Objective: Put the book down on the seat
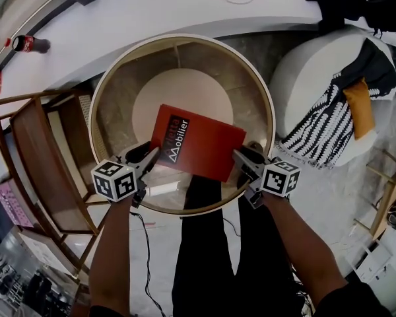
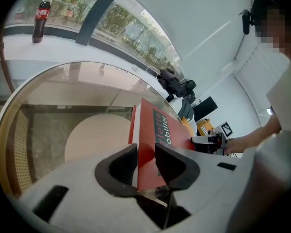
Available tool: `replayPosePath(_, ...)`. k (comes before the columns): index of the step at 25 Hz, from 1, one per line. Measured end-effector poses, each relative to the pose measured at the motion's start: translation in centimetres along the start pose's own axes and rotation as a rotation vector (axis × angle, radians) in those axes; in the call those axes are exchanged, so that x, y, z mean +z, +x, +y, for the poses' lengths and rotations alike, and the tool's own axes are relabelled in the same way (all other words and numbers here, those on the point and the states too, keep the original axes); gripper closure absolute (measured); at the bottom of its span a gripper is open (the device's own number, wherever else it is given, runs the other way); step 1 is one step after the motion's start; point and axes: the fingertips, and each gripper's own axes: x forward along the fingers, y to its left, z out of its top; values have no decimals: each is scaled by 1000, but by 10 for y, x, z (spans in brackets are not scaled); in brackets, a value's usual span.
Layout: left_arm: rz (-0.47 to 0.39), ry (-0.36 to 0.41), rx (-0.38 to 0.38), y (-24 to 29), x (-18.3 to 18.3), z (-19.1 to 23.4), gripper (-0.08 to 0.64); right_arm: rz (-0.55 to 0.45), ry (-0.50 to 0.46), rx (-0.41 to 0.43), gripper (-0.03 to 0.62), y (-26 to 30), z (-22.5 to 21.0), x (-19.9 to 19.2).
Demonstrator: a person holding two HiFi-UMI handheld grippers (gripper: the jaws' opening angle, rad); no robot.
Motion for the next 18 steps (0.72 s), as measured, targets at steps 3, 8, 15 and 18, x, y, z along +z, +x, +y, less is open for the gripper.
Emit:
replayPosePath(3,10,-1,7,-1,-6,-2,431,4,-5,12,466,-2,1,0)
replayPosePath(8,7,-9,10,0,-16,-23,431,-7,-15,18,468,-20,-2,3)
replayPosePath(15,-19,-7,26,-11,-10,-48,431,-35,-51,47,471,-45,10,13)
replayPosePath(18,-52,-1,35,-20,-1,-68,431,-37,-86,69,472,-62,20,21)
